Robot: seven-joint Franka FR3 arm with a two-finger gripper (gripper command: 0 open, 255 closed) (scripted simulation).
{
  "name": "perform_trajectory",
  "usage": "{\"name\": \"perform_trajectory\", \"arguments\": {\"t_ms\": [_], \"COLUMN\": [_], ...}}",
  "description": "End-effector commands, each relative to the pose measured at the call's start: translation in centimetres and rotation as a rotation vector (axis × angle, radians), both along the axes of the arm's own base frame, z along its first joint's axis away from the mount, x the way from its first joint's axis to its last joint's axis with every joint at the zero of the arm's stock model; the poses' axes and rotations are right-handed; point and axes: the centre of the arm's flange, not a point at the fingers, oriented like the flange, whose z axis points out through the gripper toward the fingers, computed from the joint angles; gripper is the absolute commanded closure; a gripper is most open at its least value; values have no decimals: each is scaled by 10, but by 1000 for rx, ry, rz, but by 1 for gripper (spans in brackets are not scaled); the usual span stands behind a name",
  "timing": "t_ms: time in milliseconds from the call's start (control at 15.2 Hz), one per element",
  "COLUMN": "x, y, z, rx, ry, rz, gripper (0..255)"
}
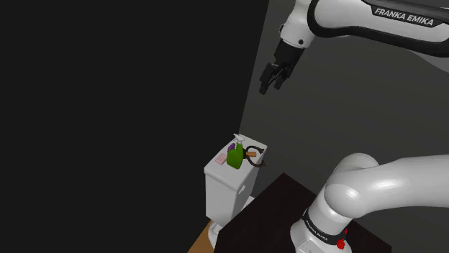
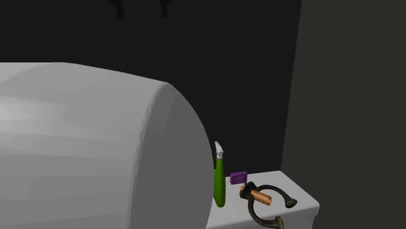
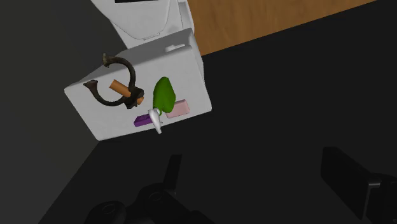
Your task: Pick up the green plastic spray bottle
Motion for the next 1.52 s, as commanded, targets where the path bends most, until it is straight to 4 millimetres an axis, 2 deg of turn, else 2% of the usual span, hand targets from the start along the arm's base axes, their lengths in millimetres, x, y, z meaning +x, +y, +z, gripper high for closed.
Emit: {"name": "perform_trajectory", "arguments": {"t_ms": [0,1452], "x": [0,132], "y": [0,-135], "z": [0,-231], "rx": [0,57], "ry": [0,86], "rz": [0,29], "gripper": [0,0]}}
